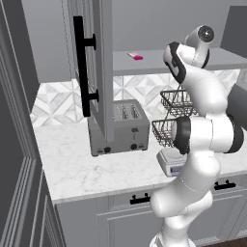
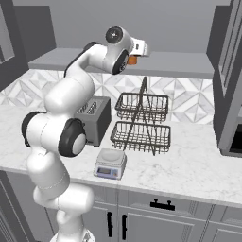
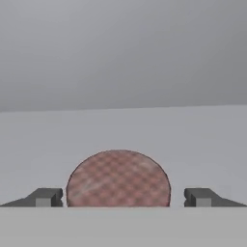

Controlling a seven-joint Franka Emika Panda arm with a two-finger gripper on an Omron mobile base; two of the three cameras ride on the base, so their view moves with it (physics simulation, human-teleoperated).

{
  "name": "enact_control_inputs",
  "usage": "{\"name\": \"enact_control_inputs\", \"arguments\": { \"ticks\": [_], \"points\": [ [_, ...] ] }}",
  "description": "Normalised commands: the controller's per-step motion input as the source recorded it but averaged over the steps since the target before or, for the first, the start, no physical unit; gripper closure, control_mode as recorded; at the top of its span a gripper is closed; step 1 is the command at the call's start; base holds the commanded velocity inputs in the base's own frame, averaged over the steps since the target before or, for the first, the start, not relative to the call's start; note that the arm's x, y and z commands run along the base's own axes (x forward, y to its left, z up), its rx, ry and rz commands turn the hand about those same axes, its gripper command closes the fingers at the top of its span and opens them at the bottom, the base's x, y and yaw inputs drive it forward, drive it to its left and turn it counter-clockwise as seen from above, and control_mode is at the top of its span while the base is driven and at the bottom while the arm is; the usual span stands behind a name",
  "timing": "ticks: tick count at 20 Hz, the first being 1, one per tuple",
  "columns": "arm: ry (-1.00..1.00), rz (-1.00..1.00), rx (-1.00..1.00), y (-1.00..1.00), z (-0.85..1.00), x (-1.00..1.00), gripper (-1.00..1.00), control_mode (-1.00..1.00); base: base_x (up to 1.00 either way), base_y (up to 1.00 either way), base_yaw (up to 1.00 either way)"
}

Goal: Pick the jam and place it on the digital scale for weighing, and close the cabinet.

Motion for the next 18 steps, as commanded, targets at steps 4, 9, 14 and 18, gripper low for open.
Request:
{"name": "enact_control_inputs", "arguments": {
  "ticks": [4,9,14,18],
  "points": [
    [0.03,-0.01,-0.02,0.01,-0.13,0.31,1.0,-1.0,0.0,0.0,0.0],
    [0.02,0.0,-0.01,0.0,-0.07,0.2,1.0,-1.0,0.0,0.0,0.0],
    [-0.08,0.0,0.0,0.0,-0.02,-0.28,1.0,-1.0,0.0,0.0,0.0],
    [-0.36,0.0,0.05,0.0,0.04,-0.64,1.0,-1.0,0.0,0.0,0.0]
  ]
}}
